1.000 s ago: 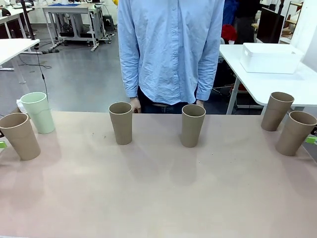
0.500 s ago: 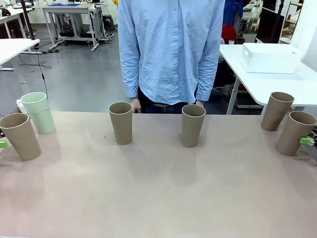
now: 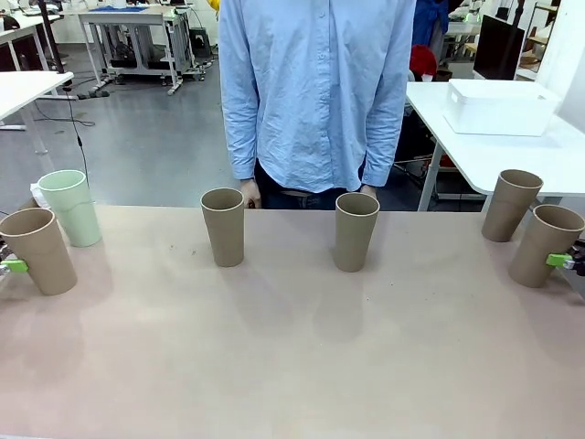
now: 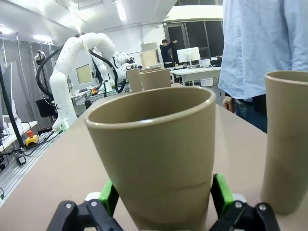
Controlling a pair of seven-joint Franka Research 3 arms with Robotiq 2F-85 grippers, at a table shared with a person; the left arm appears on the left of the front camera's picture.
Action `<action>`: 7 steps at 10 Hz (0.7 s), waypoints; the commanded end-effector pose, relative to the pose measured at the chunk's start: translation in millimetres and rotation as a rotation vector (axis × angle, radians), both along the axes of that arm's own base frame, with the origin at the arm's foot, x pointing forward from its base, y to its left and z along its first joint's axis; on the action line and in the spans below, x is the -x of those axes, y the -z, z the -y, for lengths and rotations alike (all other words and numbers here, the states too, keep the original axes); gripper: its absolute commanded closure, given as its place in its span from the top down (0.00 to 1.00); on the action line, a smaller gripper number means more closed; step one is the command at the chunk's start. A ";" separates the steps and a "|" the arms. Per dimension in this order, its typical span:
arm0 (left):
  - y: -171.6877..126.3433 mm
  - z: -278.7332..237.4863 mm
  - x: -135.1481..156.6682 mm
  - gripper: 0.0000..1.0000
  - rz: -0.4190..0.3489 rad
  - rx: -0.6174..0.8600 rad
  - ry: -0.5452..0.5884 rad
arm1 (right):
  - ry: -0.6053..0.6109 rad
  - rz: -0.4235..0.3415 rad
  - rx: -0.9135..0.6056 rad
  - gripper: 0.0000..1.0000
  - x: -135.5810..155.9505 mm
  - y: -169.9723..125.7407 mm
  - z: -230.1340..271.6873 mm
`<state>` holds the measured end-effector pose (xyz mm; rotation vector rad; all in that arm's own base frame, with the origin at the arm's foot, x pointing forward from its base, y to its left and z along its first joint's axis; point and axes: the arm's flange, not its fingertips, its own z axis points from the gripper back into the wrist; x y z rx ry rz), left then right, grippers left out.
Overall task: Stack the cups and store them in the basket.
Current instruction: Pick up two Reusable plastic cups , one in each hand.
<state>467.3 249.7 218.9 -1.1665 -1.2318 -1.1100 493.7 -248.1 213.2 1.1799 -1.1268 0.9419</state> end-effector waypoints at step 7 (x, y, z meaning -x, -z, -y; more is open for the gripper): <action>-1.1 26.1 3.3 1.00 -0.009 -0.012 -0.028 | 0.032 -0.010 0.010 1.00 -6.9 2.1 -37.7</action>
